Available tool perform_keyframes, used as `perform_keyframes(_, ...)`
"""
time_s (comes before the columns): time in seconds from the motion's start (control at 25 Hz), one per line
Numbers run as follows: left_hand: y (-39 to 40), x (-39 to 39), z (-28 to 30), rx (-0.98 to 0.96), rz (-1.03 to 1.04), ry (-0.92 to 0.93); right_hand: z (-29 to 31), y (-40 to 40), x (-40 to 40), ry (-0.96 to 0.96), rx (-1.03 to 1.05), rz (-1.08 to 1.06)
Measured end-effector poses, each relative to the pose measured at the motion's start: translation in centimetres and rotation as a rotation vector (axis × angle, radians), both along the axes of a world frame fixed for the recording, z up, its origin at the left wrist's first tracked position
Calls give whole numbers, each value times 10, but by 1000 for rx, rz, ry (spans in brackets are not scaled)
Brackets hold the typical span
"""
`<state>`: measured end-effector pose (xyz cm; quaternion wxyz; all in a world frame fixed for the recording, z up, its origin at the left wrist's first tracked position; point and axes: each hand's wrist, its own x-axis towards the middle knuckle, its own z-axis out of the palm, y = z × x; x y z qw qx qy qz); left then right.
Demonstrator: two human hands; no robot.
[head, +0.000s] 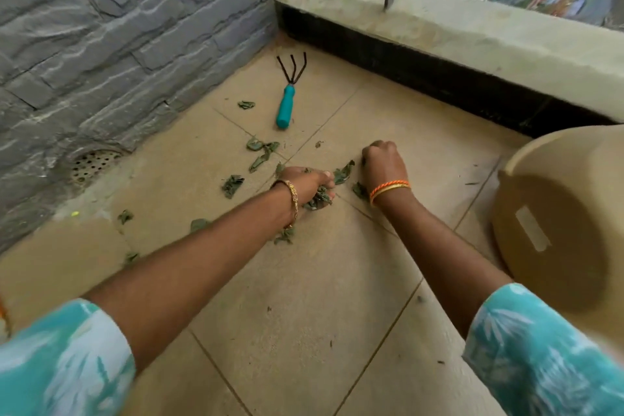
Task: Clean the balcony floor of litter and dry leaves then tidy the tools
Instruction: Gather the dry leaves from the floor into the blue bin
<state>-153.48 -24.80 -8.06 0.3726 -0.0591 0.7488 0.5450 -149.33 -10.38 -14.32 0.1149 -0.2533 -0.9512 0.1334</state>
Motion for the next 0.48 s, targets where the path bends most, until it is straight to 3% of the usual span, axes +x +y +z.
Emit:
perform_keyframes(0.12,6,12,-10,113,122,-168,1,8,5,36,2,54)
perform_keyframes(0.28,-3,33,-20,209,173,-242,23,10,27,232,-376,-91)
perform_keyframes(0.4,-10,51,-28,273,175,-268,37,-21,57,274,-677,-49)
perform_keyframes(0.48,-12,64,-35,265,176,-263,36,-44,69,255,-690,0)
